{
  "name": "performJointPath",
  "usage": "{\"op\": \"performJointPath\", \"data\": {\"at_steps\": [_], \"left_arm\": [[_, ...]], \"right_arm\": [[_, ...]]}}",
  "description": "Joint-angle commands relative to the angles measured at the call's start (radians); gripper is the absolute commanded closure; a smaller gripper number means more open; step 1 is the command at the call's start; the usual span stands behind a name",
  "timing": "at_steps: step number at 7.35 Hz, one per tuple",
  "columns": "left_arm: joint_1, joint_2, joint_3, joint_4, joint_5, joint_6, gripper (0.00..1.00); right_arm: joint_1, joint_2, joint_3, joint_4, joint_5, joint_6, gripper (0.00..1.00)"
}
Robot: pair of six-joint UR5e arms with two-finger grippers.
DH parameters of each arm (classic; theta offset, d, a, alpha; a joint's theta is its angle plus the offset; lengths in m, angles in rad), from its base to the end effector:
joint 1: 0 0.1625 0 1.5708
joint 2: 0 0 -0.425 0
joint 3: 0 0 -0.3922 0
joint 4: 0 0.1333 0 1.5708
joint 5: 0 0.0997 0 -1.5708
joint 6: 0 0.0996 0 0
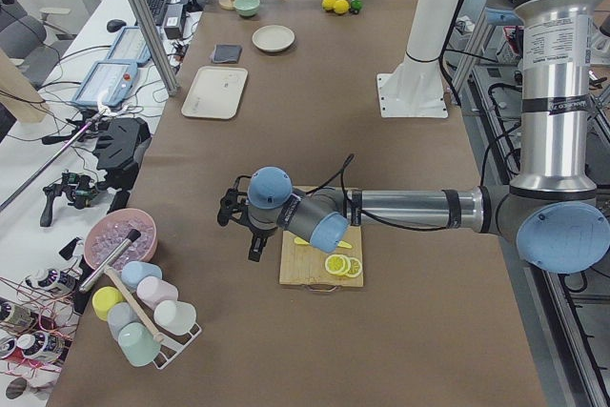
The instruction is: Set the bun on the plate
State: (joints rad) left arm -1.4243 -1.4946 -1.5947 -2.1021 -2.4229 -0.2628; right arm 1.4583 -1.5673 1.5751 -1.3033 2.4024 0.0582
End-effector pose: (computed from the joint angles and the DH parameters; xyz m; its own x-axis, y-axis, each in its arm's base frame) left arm 0.0121 -0.4814 0.6190 0.6137 0.1961 -0.7648 0.0310 0.9619 0.2716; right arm 0.0023 -0.5114 0.6219 0.6521 -0.2192 0.7258 0.0702 0.9707 0.2300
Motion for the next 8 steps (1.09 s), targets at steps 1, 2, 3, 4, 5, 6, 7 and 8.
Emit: {"op": "performJointPath", "data": {"at_steps": [1, 2, 3, 4, 5, 6, 7, 8], "left_arm": [[0.008, 0.002, 0.016, 0.001, 0.001, -0.001, 0.03], [0.019, 0.005, 0.015, -0.001, -0.001, -0.003, 0.03], [0.024, 0.005, 0.015, -0.001, -0.001, -0.003, 0.03], [0.028, 0.005, 0.018, -0.001, 0.001, -0.003, 0.03], [0.031, 0.005, 0.016, -0.001, -0.001, -0.003, 0.03], [0.035, 0.002, 0.016, -0.001, -0.001, -0.009, 0.03], [0.071, -0.003, 0.009, -0.009, -0.001, -0.086, 0.03], [0.094, -0.004, 0.007, -0.010, 0.001, -0.102, 0.03]], "right_arm": [[-0.024, 0.033, -0.003, 0.006, 0.024, 0.002, 0.00], [-0.065, 0.044, 0.005, 0.007, 0.071, 0.002, 0.00], [-0.126, 0.091, 0.000, 0.003, 0.133, 0.023, 0.00], [-0.186, 0.119, 0.005, 0.015, 0.101, 0.143, 0.00], [-0.217, 0.140, -0.009, 0.045, 0.069, 0.217, 0.00], [-0.234, 0.194, -0.048, 0.050, 0.064, 0.367, 0.02], [-0.280, 0.235, -0.084, 0.050, 0.040, 0.386, 0.13], [-0.298, 0.277, -0.139, 0.050, 0.020, 0.449, 0.22]]}}
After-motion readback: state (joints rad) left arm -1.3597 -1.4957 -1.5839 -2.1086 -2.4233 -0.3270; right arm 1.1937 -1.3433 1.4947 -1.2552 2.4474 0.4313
